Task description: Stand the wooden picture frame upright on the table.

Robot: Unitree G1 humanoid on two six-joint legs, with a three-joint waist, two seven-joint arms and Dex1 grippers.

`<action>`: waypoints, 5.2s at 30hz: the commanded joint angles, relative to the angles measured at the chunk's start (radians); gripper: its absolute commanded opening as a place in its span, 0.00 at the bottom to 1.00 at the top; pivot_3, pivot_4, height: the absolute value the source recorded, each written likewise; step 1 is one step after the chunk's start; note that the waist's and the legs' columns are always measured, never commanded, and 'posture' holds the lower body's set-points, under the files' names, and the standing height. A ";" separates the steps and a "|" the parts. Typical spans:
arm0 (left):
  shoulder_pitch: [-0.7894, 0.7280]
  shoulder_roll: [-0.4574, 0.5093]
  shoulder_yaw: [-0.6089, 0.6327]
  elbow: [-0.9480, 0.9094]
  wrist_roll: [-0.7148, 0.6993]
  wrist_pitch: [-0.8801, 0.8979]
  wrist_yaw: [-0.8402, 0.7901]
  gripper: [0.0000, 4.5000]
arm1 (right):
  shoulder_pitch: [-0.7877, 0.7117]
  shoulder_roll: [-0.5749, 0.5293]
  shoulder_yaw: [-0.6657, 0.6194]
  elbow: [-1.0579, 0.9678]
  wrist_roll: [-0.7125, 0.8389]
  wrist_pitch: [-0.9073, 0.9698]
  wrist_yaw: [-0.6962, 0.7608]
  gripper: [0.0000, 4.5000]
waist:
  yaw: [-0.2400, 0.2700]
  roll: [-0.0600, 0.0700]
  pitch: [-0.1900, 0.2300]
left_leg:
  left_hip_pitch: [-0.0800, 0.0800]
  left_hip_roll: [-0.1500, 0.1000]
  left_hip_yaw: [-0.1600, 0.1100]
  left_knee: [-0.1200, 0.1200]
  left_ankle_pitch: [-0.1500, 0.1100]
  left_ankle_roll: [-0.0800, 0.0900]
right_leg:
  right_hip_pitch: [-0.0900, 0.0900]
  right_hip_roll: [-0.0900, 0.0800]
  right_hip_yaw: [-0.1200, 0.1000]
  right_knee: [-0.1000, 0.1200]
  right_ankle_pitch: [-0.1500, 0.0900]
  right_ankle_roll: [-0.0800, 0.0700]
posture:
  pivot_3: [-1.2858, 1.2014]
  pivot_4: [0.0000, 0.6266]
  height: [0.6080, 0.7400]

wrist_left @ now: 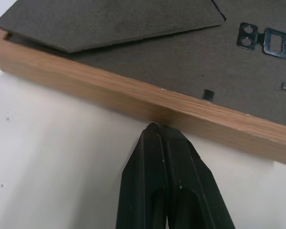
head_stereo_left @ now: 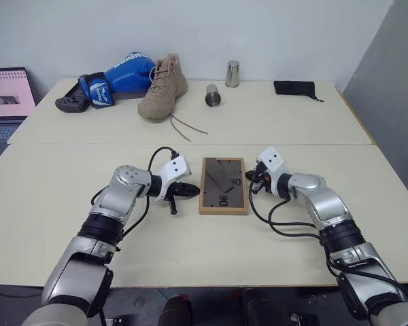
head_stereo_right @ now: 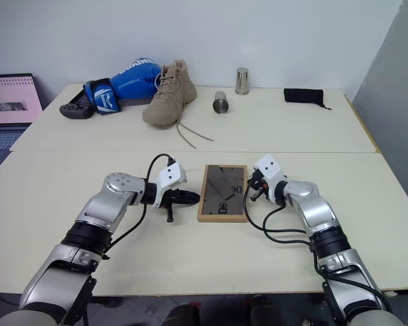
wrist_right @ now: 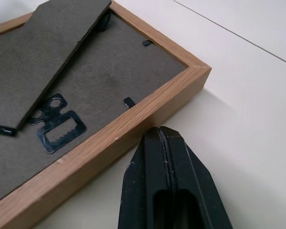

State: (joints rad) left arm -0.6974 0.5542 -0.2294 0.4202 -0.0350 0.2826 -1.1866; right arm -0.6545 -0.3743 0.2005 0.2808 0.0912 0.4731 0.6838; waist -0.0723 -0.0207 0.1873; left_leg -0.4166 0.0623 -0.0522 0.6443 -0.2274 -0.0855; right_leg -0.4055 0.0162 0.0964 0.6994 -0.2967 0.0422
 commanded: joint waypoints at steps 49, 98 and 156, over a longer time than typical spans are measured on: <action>0.116 0.125 -0.015 -0.249 -0.002 0.065 0.011 0.00 | 0.209 -0.130 -0.021 -0.549 0.247 0.358 0.139 0.00 | 0.000 0.000 0.000 | 0.000 0.000 -0.001 0.000 0.000 0.000 | 0.000 0.000 0.000 0.000 0.000 0.000 | 0.52 0.24 1.00; -0.080 0.088 0.076 0.041 -0.485 1.128 -0.069 1.00 | 0.081 -0.132 0.077 -0.236 0.047 0.037 0.257 0.00 | -0.008 0.000 0.000 | 0.000 0.000 -0.002 0.000 0.000 0.000 | 0.001 0.000 -0.001 0.000 0.000 0.000 | 0.52 0.24 1.00; -0.154 0.003 0.348 -0.185 -0.598 0.885 0.170 0.29 | -0.057 -0.132 -0.193 -0.387 0.373 0.341 0.291 0.04 | 0.011 0.001 0.001 | -0.001 0.000 -0.001 0.000 0.000 0.000 | -0.001 0.000 0.000 0.000 0.000 0.000 | 0.52 0.24 1.00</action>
State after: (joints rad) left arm -0.8390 0.5677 0.0785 0.3161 -0.6099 1.2134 -1.0462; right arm -0.6372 -0.5193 0.0694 -0.0346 0.3494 0.7513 0.9440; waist -0.0614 -0.0201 0.1883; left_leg -0.4174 0.0626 -0.0531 0.6442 -0.2273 -0.0855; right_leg -0.4064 0.0162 0.0959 0.6993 -0.2968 0.0421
